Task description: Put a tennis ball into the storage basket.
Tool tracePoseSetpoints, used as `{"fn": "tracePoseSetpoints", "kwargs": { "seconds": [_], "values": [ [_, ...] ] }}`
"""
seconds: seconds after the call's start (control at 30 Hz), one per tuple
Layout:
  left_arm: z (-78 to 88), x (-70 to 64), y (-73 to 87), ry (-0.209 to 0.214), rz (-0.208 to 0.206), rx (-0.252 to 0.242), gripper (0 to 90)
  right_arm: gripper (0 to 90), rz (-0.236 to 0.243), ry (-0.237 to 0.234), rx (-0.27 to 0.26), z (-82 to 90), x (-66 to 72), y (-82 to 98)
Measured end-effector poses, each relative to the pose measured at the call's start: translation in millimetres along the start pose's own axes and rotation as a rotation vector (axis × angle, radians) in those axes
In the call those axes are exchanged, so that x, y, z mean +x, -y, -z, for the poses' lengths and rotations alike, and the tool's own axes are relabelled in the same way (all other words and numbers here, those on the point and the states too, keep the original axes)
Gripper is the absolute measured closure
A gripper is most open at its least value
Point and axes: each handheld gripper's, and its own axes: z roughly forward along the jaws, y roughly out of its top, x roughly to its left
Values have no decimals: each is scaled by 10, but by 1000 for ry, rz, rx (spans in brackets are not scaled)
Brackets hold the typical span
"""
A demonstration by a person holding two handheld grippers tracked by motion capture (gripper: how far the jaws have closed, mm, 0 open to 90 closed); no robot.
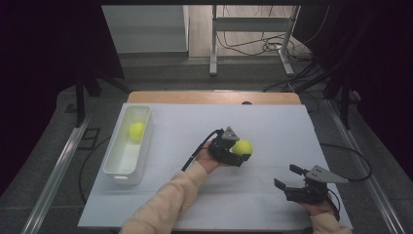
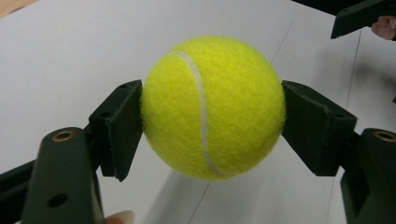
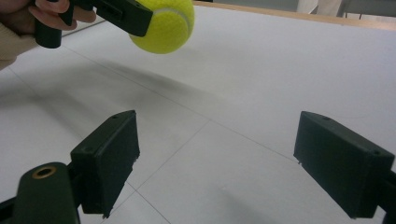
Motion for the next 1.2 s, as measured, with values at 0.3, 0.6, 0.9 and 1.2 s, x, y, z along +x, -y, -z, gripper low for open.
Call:
{"fn": "tracePoseSetpoints", "kwargs": {
  "seconds": [0.3, 0.6, 0.9, 1.2],
  "values": [
    [135, 32, 60, -22, 7, -1, 260, 145, -1, -4, 0, -9, 6, -2],
    [297, 56, 115, -41, 19, -19, 260, 143, 6, -3, 2, -14, 21, -11],
    [430, 93, 169, -57, 33, -33, 260, 140, -14, -13, -12, -18, 41, -22],
    [556, 119, 235, -70, 47, -47, 260, 140, -16, -11, -10, -42, 66, -29]
  ]
}}
